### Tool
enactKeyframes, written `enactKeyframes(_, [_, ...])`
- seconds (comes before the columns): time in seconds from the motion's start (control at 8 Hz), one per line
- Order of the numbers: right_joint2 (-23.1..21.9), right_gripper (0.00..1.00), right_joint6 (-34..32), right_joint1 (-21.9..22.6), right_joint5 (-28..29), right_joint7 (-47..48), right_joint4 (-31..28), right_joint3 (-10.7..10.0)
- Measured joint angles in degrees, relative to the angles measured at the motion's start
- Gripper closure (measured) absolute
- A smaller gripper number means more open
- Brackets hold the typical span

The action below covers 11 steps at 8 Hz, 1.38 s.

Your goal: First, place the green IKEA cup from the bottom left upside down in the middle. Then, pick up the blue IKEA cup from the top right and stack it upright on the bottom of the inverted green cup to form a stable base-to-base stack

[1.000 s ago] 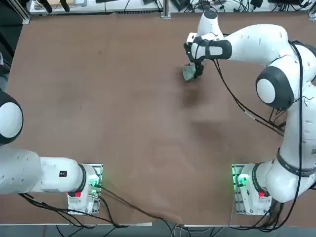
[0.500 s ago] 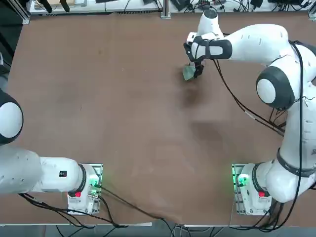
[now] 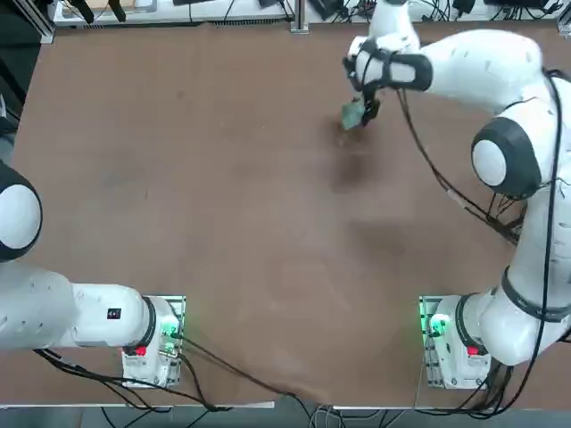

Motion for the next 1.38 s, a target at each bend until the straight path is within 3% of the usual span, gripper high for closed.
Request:
enactKeyframes(0.25, [-2.19,0.13,-11.37,-0.47,-3.31,-1.05,4.60,-6.34])
enactKeyframes(0.38, [-2.55,0.13,-16.43,-0.70,-7.70,-1.14,7.30,-8.53])
enactKeyframes(0.75, [-2.50,0.13,-23.35,-0.76,-20.96,3.03,10.18,-13.00])
enactKeyframes(1.0, [-1.04,0.13,-27.40,-0.97,-28.57,10.96,10.12,-14.26])
enactKeyframes(1.38, [3.44,0.13,-37.28,1.08,-35.93,33.35,9.86,-14.16])
